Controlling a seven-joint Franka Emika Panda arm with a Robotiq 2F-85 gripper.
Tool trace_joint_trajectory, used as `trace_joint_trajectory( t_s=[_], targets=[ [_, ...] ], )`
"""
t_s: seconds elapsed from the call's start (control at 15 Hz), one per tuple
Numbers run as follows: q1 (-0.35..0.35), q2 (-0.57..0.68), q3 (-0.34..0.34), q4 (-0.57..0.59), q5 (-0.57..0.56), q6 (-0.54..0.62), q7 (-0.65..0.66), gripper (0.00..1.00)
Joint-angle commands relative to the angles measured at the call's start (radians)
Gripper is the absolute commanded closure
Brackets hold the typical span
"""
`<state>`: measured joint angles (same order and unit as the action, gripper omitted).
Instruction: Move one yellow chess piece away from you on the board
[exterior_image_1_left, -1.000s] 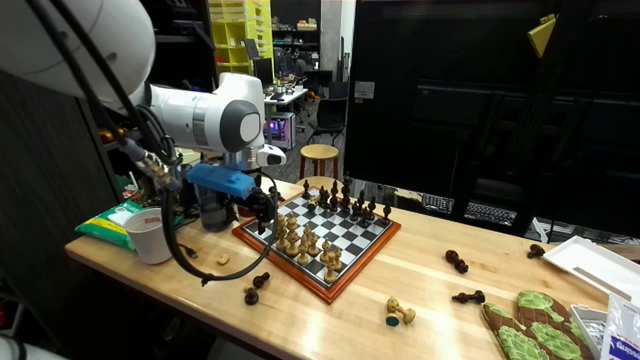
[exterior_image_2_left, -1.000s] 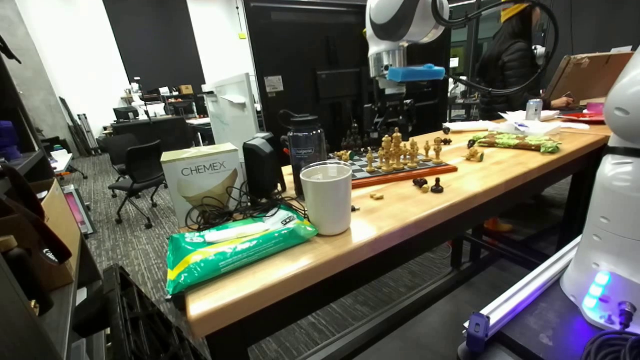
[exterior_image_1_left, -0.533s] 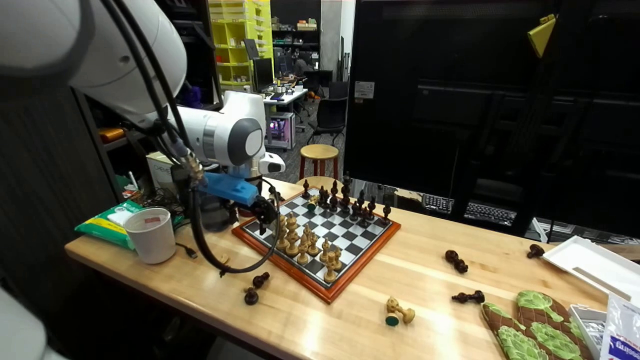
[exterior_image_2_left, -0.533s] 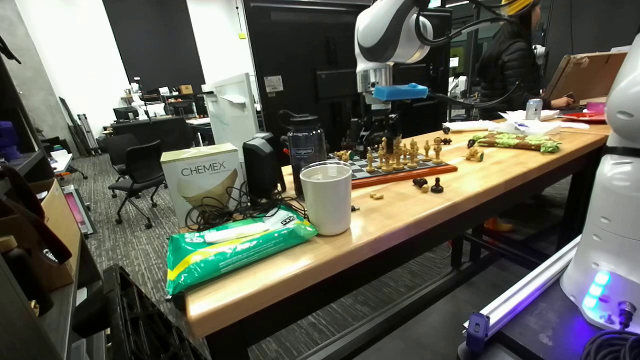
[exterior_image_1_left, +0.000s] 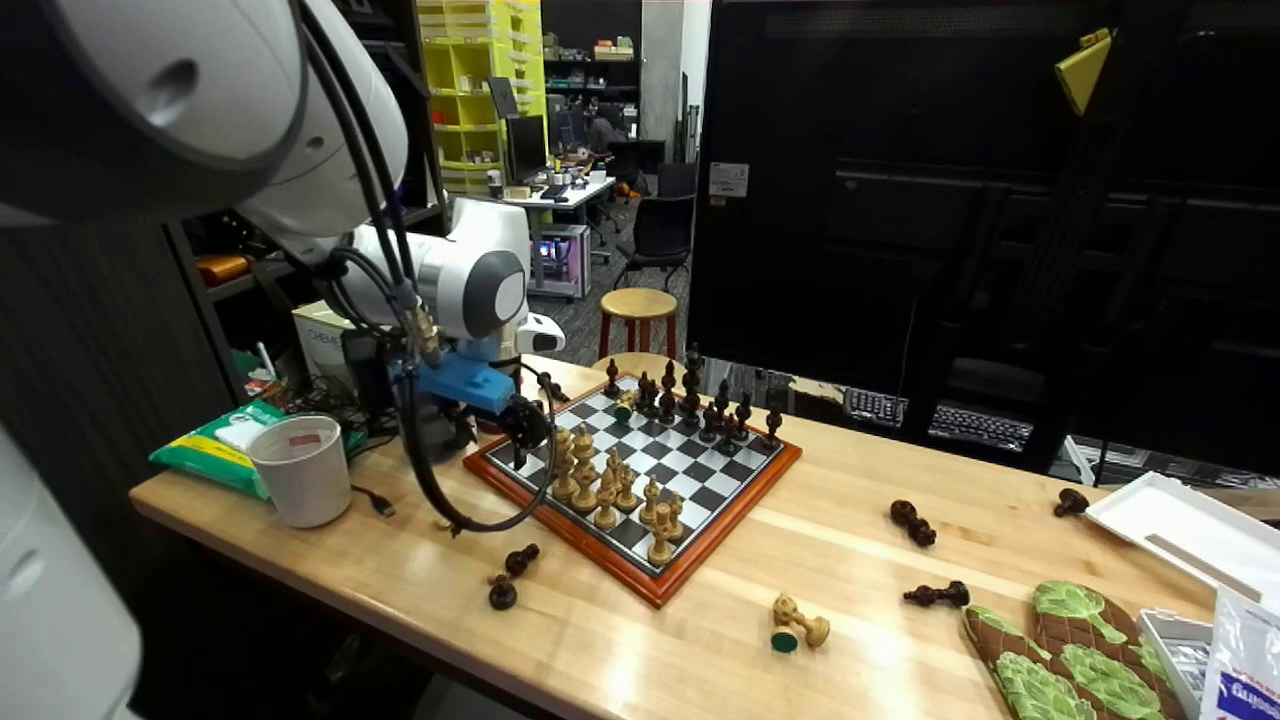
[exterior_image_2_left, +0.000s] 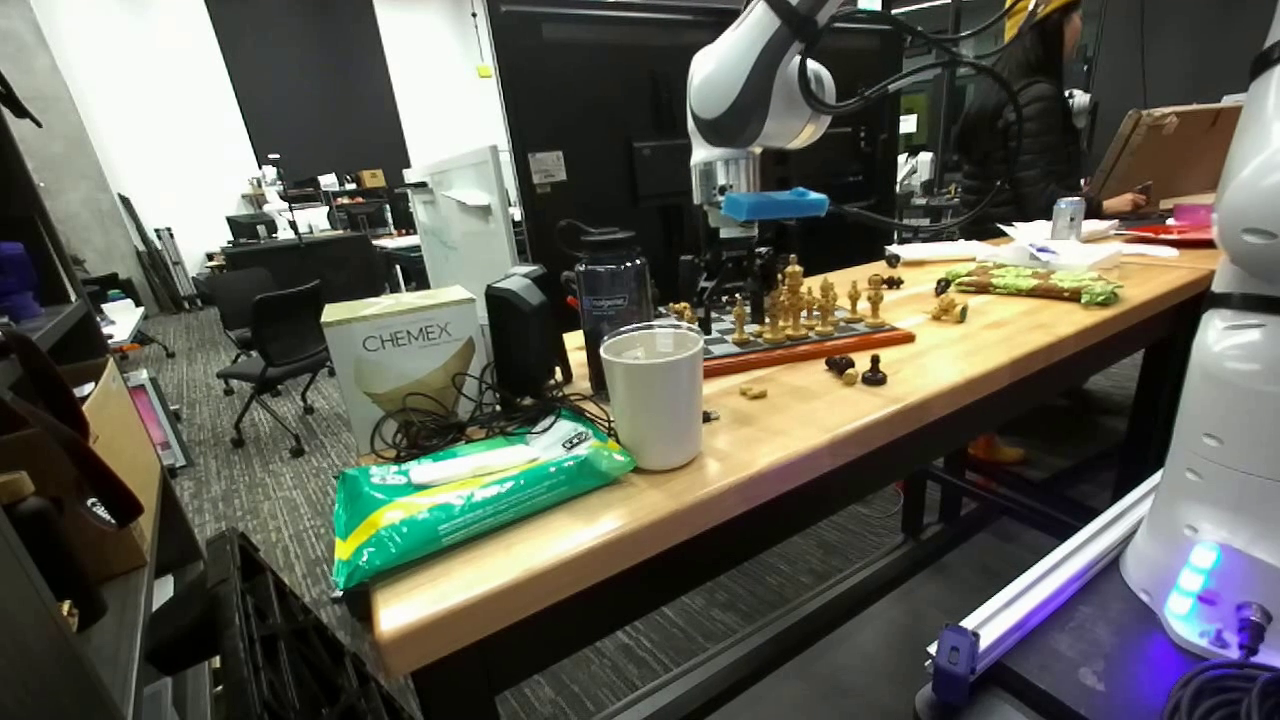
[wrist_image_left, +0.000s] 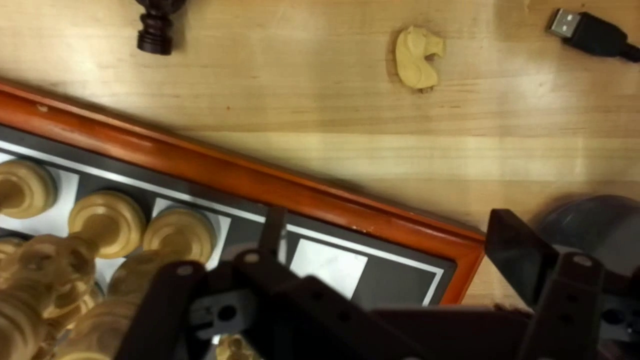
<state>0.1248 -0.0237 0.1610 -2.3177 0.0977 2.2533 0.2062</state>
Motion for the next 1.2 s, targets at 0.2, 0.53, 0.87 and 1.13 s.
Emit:
trace_joint_trajectory(
  t_s=[0.2,0.53,0.87,1.13],
  targets=[
    [0.033,0.025,0.011,0.034,-0.001,-0.026,0.028,0.26],
    [0.038,0.022,0.011,0.034,-0.036,-0.029,0.061,0.62],
    [0.036,0.035,0.009,0.053,-0.103,-0.054,0.097,0.99],
    [0.033,0.067,0.003,0.083,-0.140,-0.080,0.101,1.00]
  ],
)
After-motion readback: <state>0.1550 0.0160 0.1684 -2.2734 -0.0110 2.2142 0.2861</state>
